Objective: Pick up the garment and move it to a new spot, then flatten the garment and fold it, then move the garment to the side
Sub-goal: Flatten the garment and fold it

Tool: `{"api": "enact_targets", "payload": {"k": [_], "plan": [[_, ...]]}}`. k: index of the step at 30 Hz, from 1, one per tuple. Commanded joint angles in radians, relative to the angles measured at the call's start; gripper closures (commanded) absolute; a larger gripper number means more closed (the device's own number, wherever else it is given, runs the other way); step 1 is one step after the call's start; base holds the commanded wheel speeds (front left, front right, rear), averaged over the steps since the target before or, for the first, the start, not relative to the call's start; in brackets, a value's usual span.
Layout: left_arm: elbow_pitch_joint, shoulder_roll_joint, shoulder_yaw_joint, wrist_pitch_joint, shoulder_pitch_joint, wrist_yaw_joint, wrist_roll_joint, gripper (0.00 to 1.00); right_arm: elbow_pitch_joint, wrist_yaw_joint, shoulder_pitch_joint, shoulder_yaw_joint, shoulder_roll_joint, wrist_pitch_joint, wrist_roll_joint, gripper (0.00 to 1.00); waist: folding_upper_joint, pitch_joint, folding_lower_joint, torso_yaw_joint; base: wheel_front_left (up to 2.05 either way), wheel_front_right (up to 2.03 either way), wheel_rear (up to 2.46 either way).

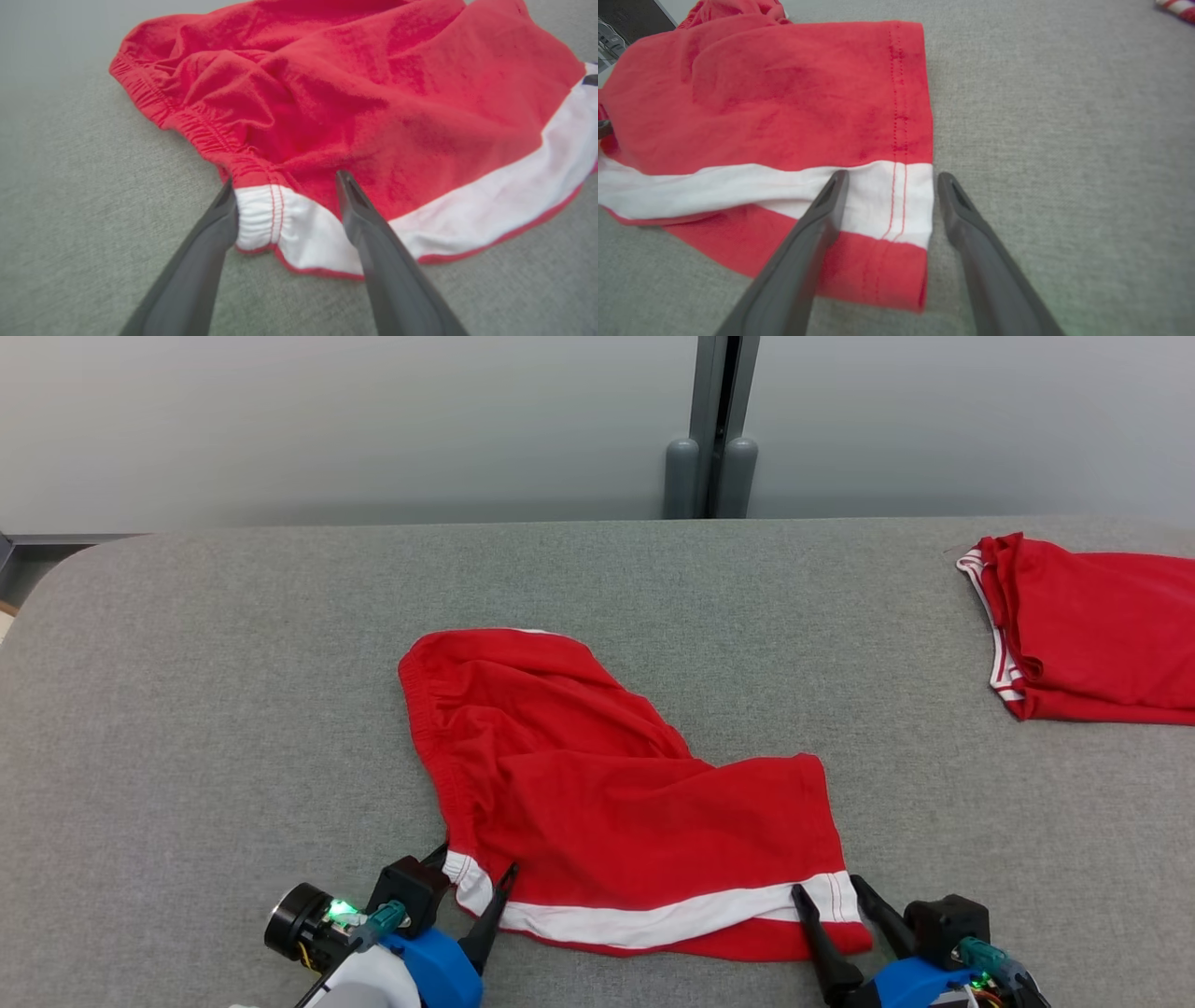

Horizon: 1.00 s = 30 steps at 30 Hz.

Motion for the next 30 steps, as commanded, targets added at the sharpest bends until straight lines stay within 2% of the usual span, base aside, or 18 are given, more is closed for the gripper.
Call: {"api": "enact_targets", "payload": {"k": [1, 10, 18, 25, 26, 27, 28, 29, 30], "plan": [[0.003, 0.003, -0.013, -0.004, -0.014, -0.001, -0.009, 0.00, 0.017, 0.000, -0.001, 0.013, -0.002, 0.004, 0.008, 0.00, 0.0000, 0.001, 0.0000, -0.002, 0.00, 0.00, 0.00], [0.018, 0.015, -0.107, -0.004, -0.045, -0.001, -0.085, 0.00, -0.005, 0.000, 0.002, 0.087, -0.015, 0.007, 0.109, 0.00, 0.0000, 0.010, 0.0000, -0.004, 0.00, 0.00, 0.00], [0.020, 0.029, -0.141, -0.004, -0.053, -0.001, -0.124, 0.00, -0.029, 0.000, -0.003, 0.184, -0.034, 0.007, 0.207, 0.00, 0.0000, 0.017, 0.0000, 0.002, 0.00, 0.00, 0.00], [0.023, 0.032, -0.154, -0.004, -0.059, -0.001, -0.144, 0.00, -0.077, 0.000, -0.012, 0.226, -0.062, 0.003, 0.267, 0.00, 0.0000, 0.017, 0.0000, 0.006, 0.00, 0.00, 0.00], [0.024, 0.032, -0.156, -0.004, -0.059, -0.001, -0.148, 0.14, -0.086, 0.000, -0.012, 0.225, -0.068, 0.003, 0.270, 0.00, 0.0000, 0.016, 0.0000, 0.006, 0.00, 0.00, 0.00], [0.024, 0.031, -0.158, -0.004, -0.059, -0.001, -0.150, 0.49, -0.090, 0.000, -0.010, 0.224, -0.072, 0.003, 0.272, 0.04, 0.0000, 0.015, 0.0000, 0.007, 0.00, 0.00, 0.00], [0.024, 0.031, -0.161, -0.004, -0.058, -0.001, -0.155, 0.88, -0.095, 0.000, -0.009, 0.222, -0.075, 0.002, 0.270, 0.67, 0.0000, 0.015, 0.0000, 0.007, 0.00, 0.00, 0.00], [0.024, 0.031, -0.164, -0.004, -0.058, -0.001, -0.158, 1.00, -0.104, 0.000, -0.010, 0.213, -0.079, 0.002, 0.263, 0.84, 0.0000, 0.014, 0.0000, 0.007, 0.00, 0.00, 0.00], [0.022, 0.031, -0.167, -0.004, -0.057, -0.001, -0.162, 1.00, -0.111, 0.000, -0.009, 0.202, -0.081, 0.002, 0.257, 1.00, 0.0000, 0.013, 0.0000, 0.008, 0.00, 0.00, 0.00]]}}
